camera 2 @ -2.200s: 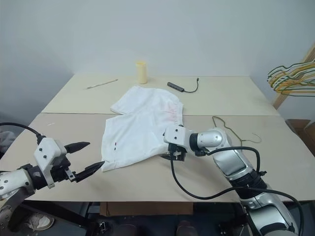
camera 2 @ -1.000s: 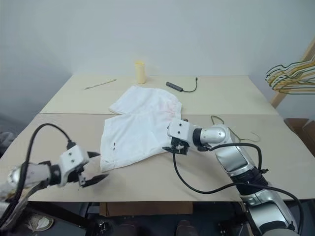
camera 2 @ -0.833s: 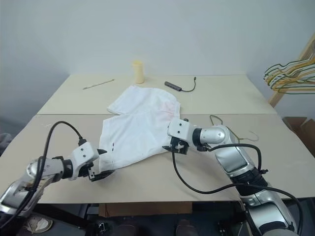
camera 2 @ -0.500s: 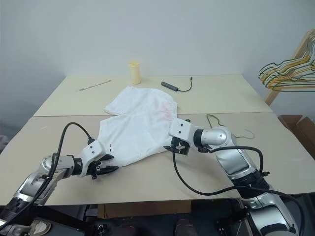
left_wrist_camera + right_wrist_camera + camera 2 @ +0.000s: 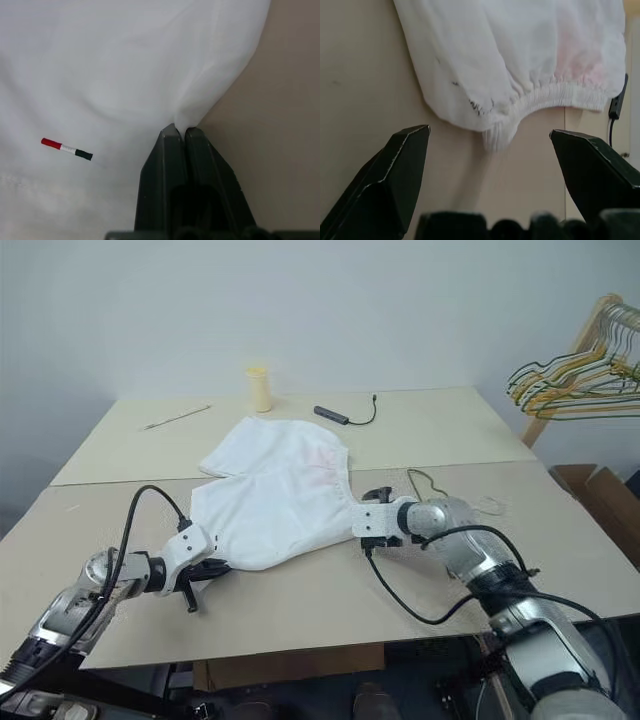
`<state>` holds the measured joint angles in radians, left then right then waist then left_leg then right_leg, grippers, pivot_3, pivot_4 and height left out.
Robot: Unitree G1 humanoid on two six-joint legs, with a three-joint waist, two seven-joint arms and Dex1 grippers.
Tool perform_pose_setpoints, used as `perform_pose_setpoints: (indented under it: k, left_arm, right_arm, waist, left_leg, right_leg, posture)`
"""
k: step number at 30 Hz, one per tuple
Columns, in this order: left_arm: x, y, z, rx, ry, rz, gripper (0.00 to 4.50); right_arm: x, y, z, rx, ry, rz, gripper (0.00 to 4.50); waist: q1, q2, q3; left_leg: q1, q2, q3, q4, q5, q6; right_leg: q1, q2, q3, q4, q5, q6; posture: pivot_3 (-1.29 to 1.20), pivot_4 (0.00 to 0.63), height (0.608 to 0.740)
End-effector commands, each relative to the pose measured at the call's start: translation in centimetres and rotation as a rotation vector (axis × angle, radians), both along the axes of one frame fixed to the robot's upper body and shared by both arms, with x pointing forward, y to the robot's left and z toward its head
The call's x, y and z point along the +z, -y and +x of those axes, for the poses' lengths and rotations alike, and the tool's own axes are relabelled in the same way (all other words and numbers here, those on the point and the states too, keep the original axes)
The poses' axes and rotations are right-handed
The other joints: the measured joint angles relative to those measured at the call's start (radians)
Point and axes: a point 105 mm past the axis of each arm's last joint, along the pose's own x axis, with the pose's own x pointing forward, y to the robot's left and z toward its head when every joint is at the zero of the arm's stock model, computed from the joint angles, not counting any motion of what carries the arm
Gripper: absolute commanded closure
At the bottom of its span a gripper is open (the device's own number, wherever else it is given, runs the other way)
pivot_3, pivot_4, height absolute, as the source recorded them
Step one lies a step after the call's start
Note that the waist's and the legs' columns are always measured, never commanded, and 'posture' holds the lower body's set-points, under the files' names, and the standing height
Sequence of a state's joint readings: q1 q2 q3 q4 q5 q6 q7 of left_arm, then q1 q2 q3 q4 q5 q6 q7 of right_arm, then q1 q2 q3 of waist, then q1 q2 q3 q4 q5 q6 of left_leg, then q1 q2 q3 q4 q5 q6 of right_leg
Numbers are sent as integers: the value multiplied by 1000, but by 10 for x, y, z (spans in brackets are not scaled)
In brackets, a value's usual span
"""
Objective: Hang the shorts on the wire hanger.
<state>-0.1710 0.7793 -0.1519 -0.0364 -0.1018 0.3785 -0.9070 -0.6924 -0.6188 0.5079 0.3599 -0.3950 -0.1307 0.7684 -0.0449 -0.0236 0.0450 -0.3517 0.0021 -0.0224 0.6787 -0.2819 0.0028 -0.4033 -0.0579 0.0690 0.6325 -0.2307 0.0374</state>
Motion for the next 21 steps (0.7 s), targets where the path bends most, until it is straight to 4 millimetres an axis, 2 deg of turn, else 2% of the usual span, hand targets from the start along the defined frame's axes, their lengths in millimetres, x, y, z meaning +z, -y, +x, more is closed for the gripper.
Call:
perform_pose_setpoints:
  k: [1,3,14,18,21]
  left_arm:
    - [5,-8,2,11,24,34,4496]
    - [6,-9,1,12,28,37,4500]
    - [8,-8,-1,-4,45,42,4500]
    - [15,-13,-17,-63,42,64,4500]
    - [21,-20,-41,-122,0,89,4500]
  right_arm:
    - [5,-17,11,58,39,23,184]
    - [1,-17,14,69,44,-1,603]
    - [-8,-4,15,63,16,-25,4478]
    - [-1,-2,-1,87,0,-14,4478]
    - [6,1,-24,115,-25,-38,4478]
  waist:
    - [-2,0,0]
    - [-2,0,0]
    - [-1,0,0]
    - [-4,0,0]
    - [-5,0,0]
  left_leg:
    - [0,0,0,0,0,0]
    - [0,0,0,0,0,0]
    - [1,-1,-2,0,0,0]
    - [2,-1,-2,0,0,0]
    - [0,-1,-3,-1,0,0]
  right_leg:
    - [0,0,0,0,0,0]
    - [0,0,0,0,0,0]
    - [-1,-1,1,6,0,-1]
    - [-2,-1,1,8,0,-1]
    - [-4,-1,1,7,0,-1]
  posture:
    - [10,0,740]
    - [17,0,740]
    - [-1,0,740]
    - [-11,0,740]
    - [-23,0,740]
